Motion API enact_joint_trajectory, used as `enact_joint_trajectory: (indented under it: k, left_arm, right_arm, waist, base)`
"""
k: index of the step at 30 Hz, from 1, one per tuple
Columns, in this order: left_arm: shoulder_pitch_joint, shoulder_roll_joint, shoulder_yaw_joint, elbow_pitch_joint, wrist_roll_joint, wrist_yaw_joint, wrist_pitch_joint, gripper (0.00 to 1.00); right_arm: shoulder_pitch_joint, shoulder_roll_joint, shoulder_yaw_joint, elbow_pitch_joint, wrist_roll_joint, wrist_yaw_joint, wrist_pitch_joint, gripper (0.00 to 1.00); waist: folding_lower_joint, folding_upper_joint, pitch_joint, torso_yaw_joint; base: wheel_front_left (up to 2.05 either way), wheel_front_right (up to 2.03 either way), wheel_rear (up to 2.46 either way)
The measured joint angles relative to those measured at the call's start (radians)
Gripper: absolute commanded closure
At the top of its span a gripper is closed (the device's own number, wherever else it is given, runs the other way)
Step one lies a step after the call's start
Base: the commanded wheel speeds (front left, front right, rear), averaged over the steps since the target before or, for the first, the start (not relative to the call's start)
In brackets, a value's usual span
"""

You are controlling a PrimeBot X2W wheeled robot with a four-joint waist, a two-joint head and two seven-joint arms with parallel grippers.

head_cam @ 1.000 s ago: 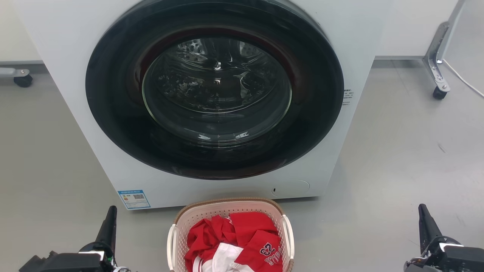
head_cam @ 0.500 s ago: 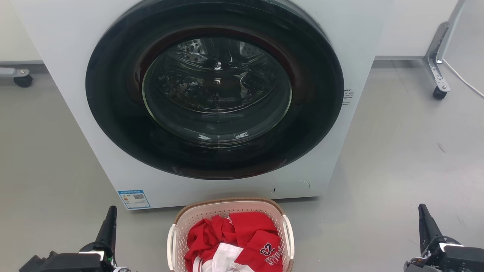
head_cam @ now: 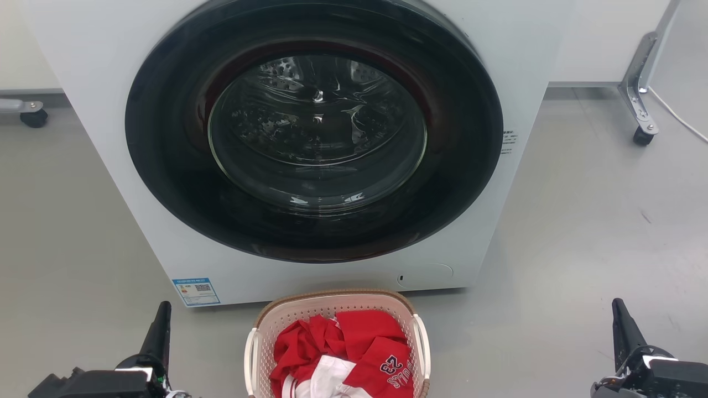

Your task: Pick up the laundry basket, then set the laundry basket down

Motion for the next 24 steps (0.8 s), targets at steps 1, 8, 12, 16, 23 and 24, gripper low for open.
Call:
enact_joint_trajectory:
  k: [1, 8, 12, 16, 23, 24]
  left_arm:
    - [0.000, 0.000, 0.000, 0.000, 0.000, 0.000, 0.000, 1.00]
    - [0.000, 0.000, 0.000, 0.000, 0.000, 0.000, 0.000, 1.00]
    - [0.000, 0.000, 0.000, 0.000, 0.000, 0.000, 0.000, 1.00]
    - [0.000, 0.000, 0.000, 0.000, 0.000, 0.000, 0.000, 1.00]
    - [0.000, 0.000, 0.000, 0.000, 0.000, 0.000, 0.000, 1.00]
    - [0.000, 0.000, 0.000, 0.000, 0.000, 0.000, 0.000, 1.00]
  right_arm:
    - [0.000, 0.000, 0.000, 0.000, 0.000, 0.000, 0.000, 1.00]
    - [0.000, 0.000, 0.000, 0.000, 0.000, 0.000, 0.000, 1.00]
    - [0.000, 0.000, 0.000, 0.000, 0.000, 0.000, 0.000, 1.00]
    - [0.000, 0.000, 0.000, 0.000, 0.000, 0.000, 0.000, 1.00]
    - [0.000, 0.000, 0.000, 0.000, 0.000, 0.000, 0.000, 1.00]
    - [0.000, 0.000, 0.000, 0.000, 0.000, 0.000, 0.000, 1.00]
  waist:
    - [0.0000, 0.0000, 0.000, 0.000]
    - [0.0000, 0.0000, 0.000, 0.000]
    - [0.0000, 0.0000, 0.000, 0.000]
    - [0.0000, 0.0000, 0.000, 0.000]
    - [0.0000, 0.0000, 0.000, 0.000]
    - [0.0000, 0.0000, 0.000, 0.000]
  base:
    - [0.00, 0.00, 0.00]
    - [0.00, 0.00, 0.00]
    - [0.00, 0.00, 0.00]
    - [0.00, 0.00, 0.00]
    - [0.00, 0.00, 0.00]
    - [0.00, 0.00, 0.00]
